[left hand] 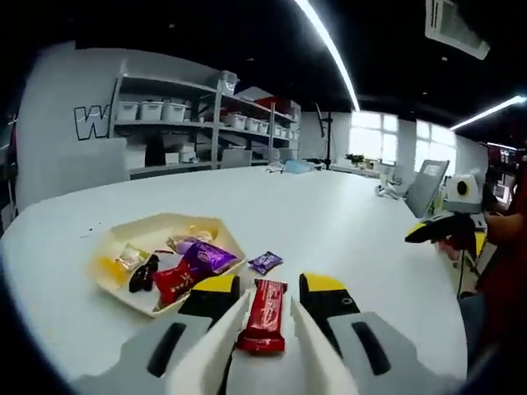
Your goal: Place the target food into the container with the food tongs after gripping and lifting it, then release it inside without dropping or visibly crushing the food.
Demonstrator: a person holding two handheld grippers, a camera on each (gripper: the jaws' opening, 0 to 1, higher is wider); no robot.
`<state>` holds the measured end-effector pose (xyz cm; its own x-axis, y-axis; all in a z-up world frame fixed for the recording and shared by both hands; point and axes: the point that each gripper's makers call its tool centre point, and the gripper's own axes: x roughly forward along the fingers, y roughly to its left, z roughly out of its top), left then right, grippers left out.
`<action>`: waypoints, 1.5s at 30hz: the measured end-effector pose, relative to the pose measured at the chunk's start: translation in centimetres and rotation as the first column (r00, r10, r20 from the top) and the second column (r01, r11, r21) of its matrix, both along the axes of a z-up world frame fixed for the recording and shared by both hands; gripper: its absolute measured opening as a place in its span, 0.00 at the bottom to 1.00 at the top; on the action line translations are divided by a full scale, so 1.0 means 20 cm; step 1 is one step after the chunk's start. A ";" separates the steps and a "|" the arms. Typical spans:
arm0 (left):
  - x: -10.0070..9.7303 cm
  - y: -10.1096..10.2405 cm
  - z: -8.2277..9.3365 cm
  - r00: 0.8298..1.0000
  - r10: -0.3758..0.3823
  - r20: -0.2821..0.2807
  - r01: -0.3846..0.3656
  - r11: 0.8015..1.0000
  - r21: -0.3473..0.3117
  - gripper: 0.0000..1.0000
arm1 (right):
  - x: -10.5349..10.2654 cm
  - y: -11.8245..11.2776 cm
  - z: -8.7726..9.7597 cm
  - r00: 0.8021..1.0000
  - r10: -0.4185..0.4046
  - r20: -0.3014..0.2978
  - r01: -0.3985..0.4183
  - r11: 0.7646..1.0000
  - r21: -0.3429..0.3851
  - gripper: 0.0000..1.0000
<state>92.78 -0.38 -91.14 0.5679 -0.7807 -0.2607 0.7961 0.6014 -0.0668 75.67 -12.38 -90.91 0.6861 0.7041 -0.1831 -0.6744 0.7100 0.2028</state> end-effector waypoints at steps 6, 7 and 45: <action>0.00 -0.04 -0.04 0.999 -0.023 -0.023 0.023 1.000 0.015 0.28 | -0.02 0.03 -0.06 1.000 0.016 -0.009 -0.017 0.997 -0.074 0.86; 0.01 -0.05 -0.05 0.999 -0.027 -0.027 0.027 1.000 0.015 0.28 | -0.02 0.03 -0.06 1.000 0.019 -0.012 -0.020 0.997 -0.081 0.86; 0.13 -0.04 0.15 0.999 0.008 -0.032 -0.008 1.000 -0.009 0.23 | -0.02 -0.06 -0.06 1.000 -0.027 -0.008 0.026 0.998 -0.061 0.80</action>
<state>95.29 -1.15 -88.08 0.5656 -0.7785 -0.2722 0.7885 0.6072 -0.0978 75.26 -13.64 -92.16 0.7025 0.6730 -0.2315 -0.6535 0.7388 0.1646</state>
